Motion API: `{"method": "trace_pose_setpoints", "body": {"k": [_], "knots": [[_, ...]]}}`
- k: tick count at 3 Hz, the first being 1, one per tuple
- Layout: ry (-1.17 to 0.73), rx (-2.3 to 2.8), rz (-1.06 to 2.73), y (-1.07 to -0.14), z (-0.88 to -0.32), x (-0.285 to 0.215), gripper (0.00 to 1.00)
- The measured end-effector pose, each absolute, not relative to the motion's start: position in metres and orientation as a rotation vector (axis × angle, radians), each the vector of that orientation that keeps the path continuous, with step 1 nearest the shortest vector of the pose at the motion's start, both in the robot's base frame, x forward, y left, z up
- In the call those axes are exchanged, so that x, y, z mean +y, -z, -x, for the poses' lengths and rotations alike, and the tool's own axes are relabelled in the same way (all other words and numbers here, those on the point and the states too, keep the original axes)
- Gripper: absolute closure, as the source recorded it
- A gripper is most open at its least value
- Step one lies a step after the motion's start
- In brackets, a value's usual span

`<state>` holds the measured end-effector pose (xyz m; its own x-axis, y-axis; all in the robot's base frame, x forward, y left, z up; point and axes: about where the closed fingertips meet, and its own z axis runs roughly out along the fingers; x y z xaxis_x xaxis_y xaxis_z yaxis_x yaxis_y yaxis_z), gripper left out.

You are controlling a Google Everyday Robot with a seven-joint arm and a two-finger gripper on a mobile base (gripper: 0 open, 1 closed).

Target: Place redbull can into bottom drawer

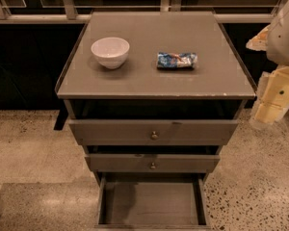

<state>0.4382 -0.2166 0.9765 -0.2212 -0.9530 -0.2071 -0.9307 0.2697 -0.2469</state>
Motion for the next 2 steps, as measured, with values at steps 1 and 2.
{"method": "trace_pose_setpoints", "body": {"k": [1, 2], "knots": [[0.099, 2.206, 1.718, -0.978, -0.442, -0.216, 0.00], [0.048, 2.163, 1.694, -0.971, -0.458, -0.218, 0.00]]}}
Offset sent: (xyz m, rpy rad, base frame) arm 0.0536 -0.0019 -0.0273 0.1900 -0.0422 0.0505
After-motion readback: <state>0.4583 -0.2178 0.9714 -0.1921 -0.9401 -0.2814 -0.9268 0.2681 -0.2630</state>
